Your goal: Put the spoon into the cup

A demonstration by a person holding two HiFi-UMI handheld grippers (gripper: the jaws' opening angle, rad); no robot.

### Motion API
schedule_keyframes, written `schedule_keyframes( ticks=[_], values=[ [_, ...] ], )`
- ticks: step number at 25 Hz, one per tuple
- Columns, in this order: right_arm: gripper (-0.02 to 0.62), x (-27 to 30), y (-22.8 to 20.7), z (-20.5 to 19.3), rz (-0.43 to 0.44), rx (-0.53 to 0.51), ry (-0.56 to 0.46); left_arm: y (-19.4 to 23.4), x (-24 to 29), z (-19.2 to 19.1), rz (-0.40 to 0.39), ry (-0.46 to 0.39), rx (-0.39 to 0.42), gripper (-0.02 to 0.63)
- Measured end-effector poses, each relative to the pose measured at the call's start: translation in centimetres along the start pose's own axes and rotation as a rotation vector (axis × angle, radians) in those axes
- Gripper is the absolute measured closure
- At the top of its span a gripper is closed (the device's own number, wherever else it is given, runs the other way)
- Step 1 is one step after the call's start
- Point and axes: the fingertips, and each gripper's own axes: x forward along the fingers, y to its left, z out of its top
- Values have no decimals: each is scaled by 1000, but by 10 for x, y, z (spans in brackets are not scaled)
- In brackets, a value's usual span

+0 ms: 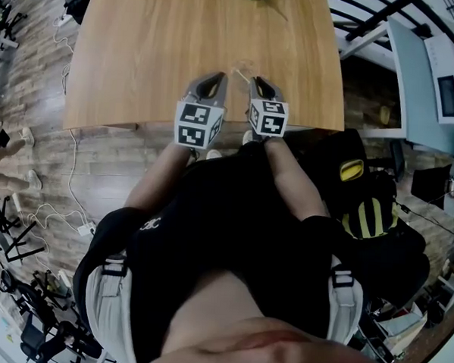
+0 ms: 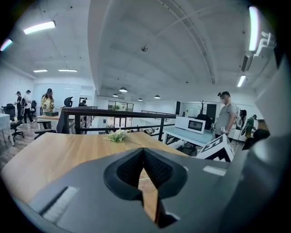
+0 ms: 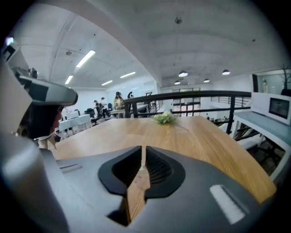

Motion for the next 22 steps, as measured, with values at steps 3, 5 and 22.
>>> schedule_keyframes(
  ticks=[3, 5, 22],
  values=[
    [595, -22, -7, 26, -60, -7, -140, -1, -3, -1, 4, -10, 2, 594],
    [595, -34, -7, 40, -83, -26, -192, 0, -6, 1, 11, -19, 2, 594],
    [597, -123, 25, 113, -75, -127, -465, -17, -22, 36, 33, -141, 25, 594]
  ],
)
